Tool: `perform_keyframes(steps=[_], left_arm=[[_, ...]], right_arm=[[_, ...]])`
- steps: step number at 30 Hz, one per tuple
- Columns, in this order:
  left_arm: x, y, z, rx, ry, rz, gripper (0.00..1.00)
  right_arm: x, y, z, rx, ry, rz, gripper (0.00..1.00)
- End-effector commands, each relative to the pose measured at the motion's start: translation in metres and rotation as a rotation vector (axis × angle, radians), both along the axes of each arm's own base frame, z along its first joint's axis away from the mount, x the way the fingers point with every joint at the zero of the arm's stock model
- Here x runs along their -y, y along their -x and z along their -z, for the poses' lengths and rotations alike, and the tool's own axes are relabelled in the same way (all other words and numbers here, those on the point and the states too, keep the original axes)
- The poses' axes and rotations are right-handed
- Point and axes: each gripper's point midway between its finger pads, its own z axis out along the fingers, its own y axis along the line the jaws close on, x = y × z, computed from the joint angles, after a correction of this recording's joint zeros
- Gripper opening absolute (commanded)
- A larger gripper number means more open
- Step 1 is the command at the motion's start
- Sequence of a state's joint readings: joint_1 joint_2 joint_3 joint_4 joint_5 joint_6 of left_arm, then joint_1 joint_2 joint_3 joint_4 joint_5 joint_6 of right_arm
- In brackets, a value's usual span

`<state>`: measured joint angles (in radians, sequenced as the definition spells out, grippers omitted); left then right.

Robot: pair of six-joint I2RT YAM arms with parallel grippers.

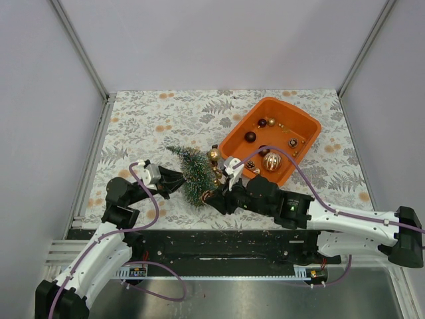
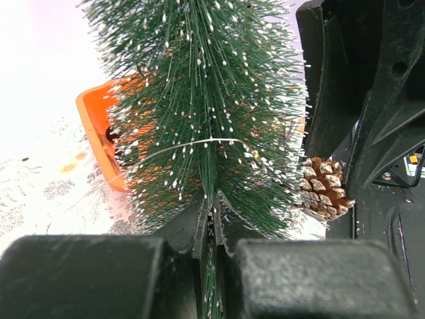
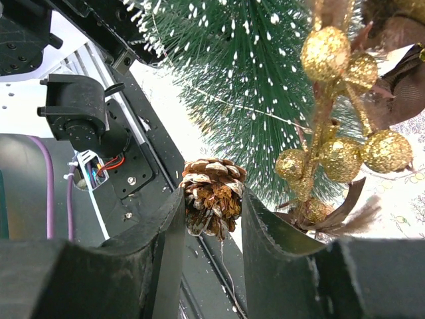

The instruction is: Decorate the small christmas tree

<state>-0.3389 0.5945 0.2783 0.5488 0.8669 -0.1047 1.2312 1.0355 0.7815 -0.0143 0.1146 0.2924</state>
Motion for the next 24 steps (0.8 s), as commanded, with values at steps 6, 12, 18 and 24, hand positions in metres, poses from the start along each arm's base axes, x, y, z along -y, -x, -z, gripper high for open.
perform_keyframes(steps=[6, 12, 18, 24], left_arm=[[0.002, 0.006, 0.01, -0.01, -0.024, 0.03, 0.08], [0.001, 0.006, 0.01, -0.007, -0.024, 0.028, 0.08], [0.001, 0.007, 0.011, -0.006, -0.025, 0.031, 0.08], [0.001, 0.008, 0.013, -0.008, -0.026, 0.034, 0.09]], right_arm=[[-0.012, -0.002, 0.02, -0.031, 0.033, -0.011, 0.11], [-0.038, 0.0, 0.005, -0.003, 0.031, -0.079, 0.11], [-0.044, 0.001, -0.005, 0.02, 0.012, -0.077, 0.11], [-0.016, -0.012, -0.025, 0.067, -0.067, 0.047, 0.1]])
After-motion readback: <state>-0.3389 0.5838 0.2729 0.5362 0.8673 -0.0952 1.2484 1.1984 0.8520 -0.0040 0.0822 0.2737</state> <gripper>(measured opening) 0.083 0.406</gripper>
